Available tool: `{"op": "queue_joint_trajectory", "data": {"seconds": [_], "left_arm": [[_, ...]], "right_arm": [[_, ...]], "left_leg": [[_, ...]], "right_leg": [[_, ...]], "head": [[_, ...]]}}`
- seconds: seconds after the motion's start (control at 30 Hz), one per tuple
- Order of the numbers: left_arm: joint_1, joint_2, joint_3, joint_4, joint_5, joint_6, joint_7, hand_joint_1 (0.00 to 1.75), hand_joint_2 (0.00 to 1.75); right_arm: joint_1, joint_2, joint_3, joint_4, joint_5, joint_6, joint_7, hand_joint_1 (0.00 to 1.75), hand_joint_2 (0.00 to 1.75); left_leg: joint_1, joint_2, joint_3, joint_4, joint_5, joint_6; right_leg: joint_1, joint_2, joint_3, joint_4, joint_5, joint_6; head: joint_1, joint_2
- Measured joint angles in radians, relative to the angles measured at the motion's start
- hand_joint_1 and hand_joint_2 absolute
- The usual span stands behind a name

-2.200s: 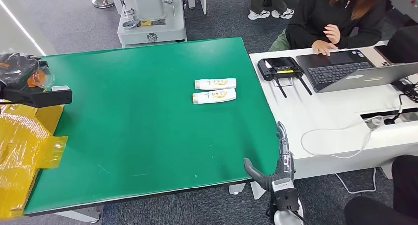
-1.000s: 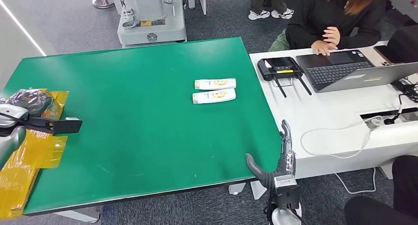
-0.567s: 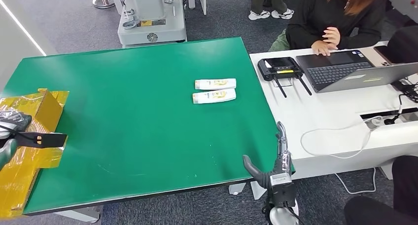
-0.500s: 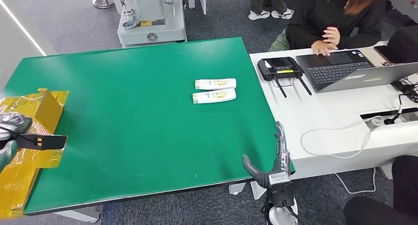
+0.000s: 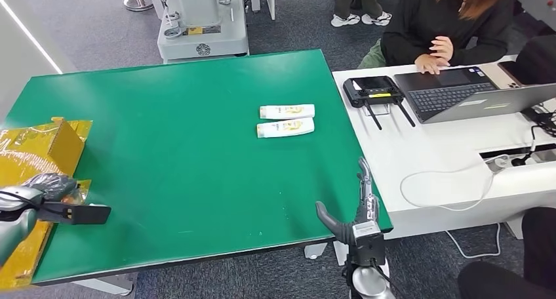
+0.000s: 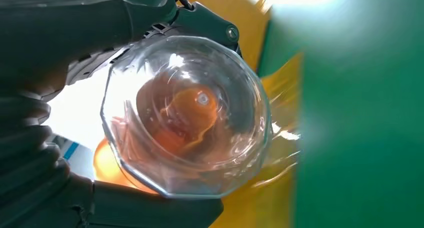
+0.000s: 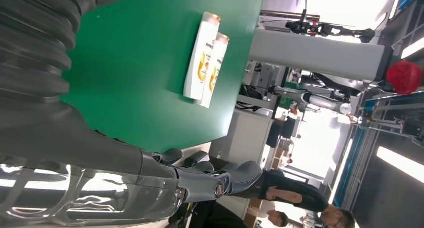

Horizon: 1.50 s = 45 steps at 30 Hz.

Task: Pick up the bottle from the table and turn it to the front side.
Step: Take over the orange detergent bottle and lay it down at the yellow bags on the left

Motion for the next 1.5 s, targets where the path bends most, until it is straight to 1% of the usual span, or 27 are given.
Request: {"op": "queue_joint_trajectory", "data": {"seconds": [0.2, 0.4, 0.53, 0.73, 1.13, 1.23, 1.3, 1.33, 1.43, 1.5], "left_arm": [[0.0, -0.06, 0.004, -0.004, 0.019, 0.054, -0.063, 1.75, 1.75], [0.001, -0.105, 0.004, -0.007, 0.036, 0.079, -0.074, 1.74, 1.75], [0.003, -0.127, 0.005, -0.007, 0.043, 0.083, -0.069, 0.0, 1.75], [0.007, -0.147, 0.005, -0.007, 0.044, 0.084, -0.044, 0.0, 1.75], [0.008, -0.157, 0.005, -0.007, 0.041, 0.073, -0.014, 0.0, 1.75], [0.009, -0.166, 0.008, -0.007, 0.055, 0.096, -0.009, 0.0, 1.75], [0.012, -0.175, 0.028, -0.01, 0.123, 0.127, -0.045, 0.0, 1.75], [0.017, -0.181, 0.052, -0.015, 0.187, 0.137, -0.089, 0.0, 1.75], [0.042, -0.207, 0.167, -0.047, 0.389, 0.144, -0.235, 0.0, 1.75], [0.062, -0.225, 0.237, -0.072, 0.47, 0.126, -0.289, 0.0, 1.75]], "right_arm": [[-0.026, -0.007, 0.019, 0.015, -0.003, -0.01, 0.0, 0.0, 1.75], [-0.049, -0.009, 0.038, 0.035, -0.003, -0.004, 0.0, 0.0, 1.75], [-0.061, -0.009, 0.044, 0.047, -0.004, -0.002, 0.0, 0.0, 1.75], [-0.062, -0.009, 0.047, 0.054, -0.004, -0.006, 0.0, 0.0, 1.75], [-0.056, -0.01, 0.047, 0.058, -0.004, -0.001, 0.0, 0.0, 1.75], [-0.056, -0.01, 0.047, 0.062, -0.007, -0.001, 0.0, 0.0, 1.75], [-0.054, -0.01, 0.048, 0.061, -0.009, -0.002, 0.0, 0.0, 1.75], [-0.051, -0.01, 0.048, 0.061, -0.01, -0.003, 0.0, 0.0, 1.75], [-0.044, -0.01, 0.05, 0.057, -0.016, -0.01, 0.0, 0.0, 1.75], [-0.04, -0.01, 0.053, 0.052, -0.021, -0.014, 0.0, 0.0, 1.75]], "left_leg": [[0.0, 0.0, 0.0, 0.0, 0.0, 0.0], [0.0, 0.0, 0.0, 0.0, 0.0, -0.001], [0.0, 0.0, 0.0, 0.0, 0.001, -0.001], [0.0, 0.001, 0.0, 0.0, 0.001, -0.001], [0.0, 0.001, 0.0, 0.0, 0.001, -0.001], [0.0, 0.0, 0.0, 0.0, 0.001, -0.001], [0.0, 0.0, 0.0, 0.0, 0.001, -0.001], [0.0, 0.0, 0.0, 0.0, 0.001, -0.001], [0.0, -0.001, 0.0, 0.0, 0.001, -0.001], [0.0, 0.0, 0.0, 0.0, 0.0, -0.001]], "right_leg": [[0.0, 0.0, 0.0, 0.0, 0.001, -0.001], [0.0, 0.0, 0.0, 0.0, 0.001, -0.001], [0.0, 0.0, 0.0, 0.0, 0.001, -0.001], [0.0, 0.0, 0.0, 0.0, 0.001, -0.001], [0.0, 0.0, 0.0, 0.0, 0.001, -0.001], [0.0, 0.0, 0.0, 0.0, 0.001, -0.001], [0.0, 0.0, 0.0, 0.0, 0.001, -0.001], [0.0, 0.0, 0.0, 0.0, 0.001, -0.001], [0.0, -0.001, 0.0, 0.0, 0.001, -0.001], [0.0, 0.0, 0.0, 0.0, 0.001, -0.001]], "head": [[0.0, 0.0], [0.0, 0.0], [0.0, 0.0], [0.0, 0.0], [0.0, 0.0], [0.0, 0.0], [0.0, 0.0], [0.0, 0.0], [0.0, 0.0], [0.0, 0.0]]}}
